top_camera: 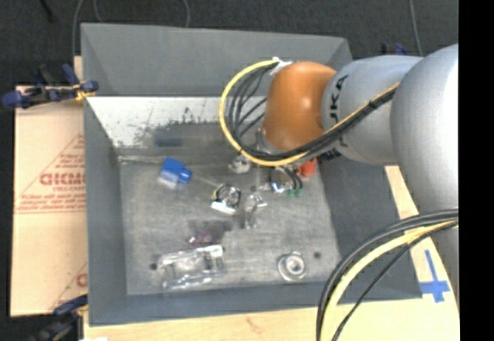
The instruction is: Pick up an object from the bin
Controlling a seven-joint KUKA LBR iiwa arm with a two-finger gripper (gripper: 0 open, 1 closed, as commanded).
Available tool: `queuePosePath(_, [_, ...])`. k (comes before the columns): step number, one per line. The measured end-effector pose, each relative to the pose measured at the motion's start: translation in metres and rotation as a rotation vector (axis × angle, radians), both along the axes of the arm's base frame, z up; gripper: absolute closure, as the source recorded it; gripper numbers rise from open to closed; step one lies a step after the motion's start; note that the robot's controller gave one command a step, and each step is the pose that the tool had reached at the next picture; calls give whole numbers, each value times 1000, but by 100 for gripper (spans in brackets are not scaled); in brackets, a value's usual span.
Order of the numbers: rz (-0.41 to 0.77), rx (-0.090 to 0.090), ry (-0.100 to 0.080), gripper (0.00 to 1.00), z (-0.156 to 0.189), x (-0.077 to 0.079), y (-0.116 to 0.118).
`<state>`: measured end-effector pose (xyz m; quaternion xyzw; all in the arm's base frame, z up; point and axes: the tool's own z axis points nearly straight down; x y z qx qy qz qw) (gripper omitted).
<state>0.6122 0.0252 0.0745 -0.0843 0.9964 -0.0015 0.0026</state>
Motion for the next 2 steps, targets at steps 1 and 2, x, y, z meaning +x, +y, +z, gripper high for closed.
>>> queuePosePath(1, [53,2,-5,0,4,3,47])
queuePosePath(2, [49,3,-9,100,6,5,45])
